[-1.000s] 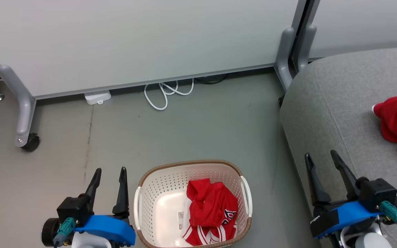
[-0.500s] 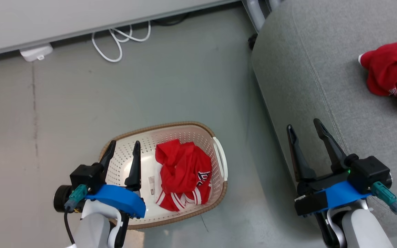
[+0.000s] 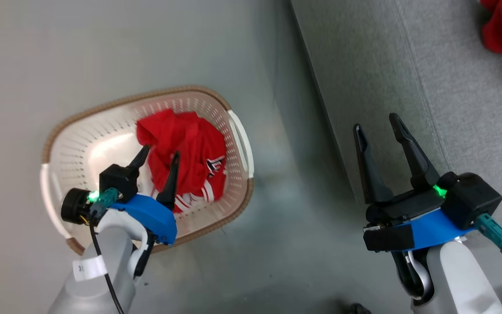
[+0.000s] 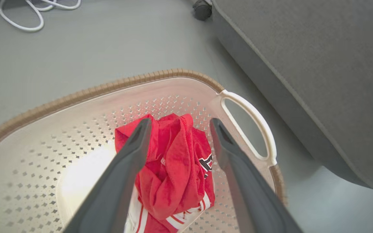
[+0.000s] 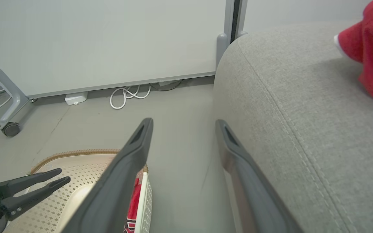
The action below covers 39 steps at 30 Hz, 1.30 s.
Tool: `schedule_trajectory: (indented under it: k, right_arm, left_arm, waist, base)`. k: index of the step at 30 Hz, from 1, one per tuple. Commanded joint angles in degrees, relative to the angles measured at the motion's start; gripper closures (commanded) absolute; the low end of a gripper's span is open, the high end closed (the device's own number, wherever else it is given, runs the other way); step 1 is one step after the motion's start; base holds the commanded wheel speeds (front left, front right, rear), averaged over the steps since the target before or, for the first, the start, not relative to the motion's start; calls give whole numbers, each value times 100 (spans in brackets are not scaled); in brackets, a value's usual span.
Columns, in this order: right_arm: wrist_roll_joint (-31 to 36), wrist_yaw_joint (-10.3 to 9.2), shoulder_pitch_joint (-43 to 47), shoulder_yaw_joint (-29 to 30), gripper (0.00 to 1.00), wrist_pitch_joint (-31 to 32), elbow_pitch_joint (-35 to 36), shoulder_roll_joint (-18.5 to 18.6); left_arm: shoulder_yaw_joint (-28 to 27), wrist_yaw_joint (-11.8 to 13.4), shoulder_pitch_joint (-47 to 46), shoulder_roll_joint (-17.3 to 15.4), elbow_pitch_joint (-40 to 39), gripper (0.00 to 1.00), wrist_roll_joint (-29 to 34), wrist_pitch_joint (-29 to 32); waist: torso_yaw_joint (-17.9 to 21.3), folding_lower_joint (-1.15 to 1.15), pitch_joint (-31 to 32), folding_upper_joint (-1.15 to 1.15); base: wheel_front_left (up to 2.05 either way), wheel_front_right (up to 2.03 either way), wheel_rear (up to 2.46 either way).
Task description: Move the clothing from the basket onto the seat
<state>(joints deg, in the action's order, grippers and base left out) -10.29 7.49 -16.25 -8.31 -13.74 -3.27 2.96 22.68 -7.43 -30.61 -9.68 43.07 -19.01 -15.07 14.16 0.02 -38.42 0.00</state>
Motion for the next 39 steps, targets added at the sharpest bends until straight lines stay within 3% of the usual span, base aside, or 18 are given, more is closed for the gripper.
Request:
schedule_trajectory:
  k: [1, 11, 22, 28, 33, 34, 35, 39]
  right_arm:
    - [-47, 1, -82, -8, 0, -24, 28, -13]
    - [-344, 1, -303, -244, 0, -144, -21, -12]
    - [-656, 1, -416, -465, 0, -153, 146, -11]
    - [-713, 1, -287, -453, 0, -153, 189, -11]
    - [-776, 1, -275, -500, 0, -153, 176, -11]
    - [-784, 1, -288, -511, 0, -153, 169, -11]
    - [-797, 1, -302, -522, 0, -153, 163, -11]
    - [-799, 1, -357, -535, 0, -153, 139, -11]
  left_arm:
    - [38, -6, -147, -67, 42, 0, -18, -15]
    - [893, -7, -833, -343, 728, 0, -430, -15]
    - [1221, -6, -1381, -677, 1395, 0, -636, -16]
    - [1250, 318, -1697, -593, 2016, 0, -542, -5]
    - [1255, 395, -1847, -529, 2289, 2, -549, -9]
    - [1257, 383, -1868, -519, 2324, 69, -554, -10]
    - [1259, 369, -1888, -509, 2346, 100, -558, -11]
    - [1263, 306, -1902, -515, 2358, 100, -572, -13]
  waist:
    - [270, -2, -440, 0]
    - [543, -2, -1077, 0]
    - [808, -2, -1522, 0]
    - [812, -2, -1600, 0]
    - [818, -2, -1617, 0]
    - [821, -2, -1614, 0]
    - [823, -2, -1609, 0]
    - [826, -2, -1583, 0]
  base:
    - [0, 0, 0]
    - [0, 0, 0]
    - [0, 0, 0]
    - [0, 0, 0]
    - [0, 0, 0]
    - [0, 0, 0]
    - [0, 0, 0]
    - [0, 0, 0]
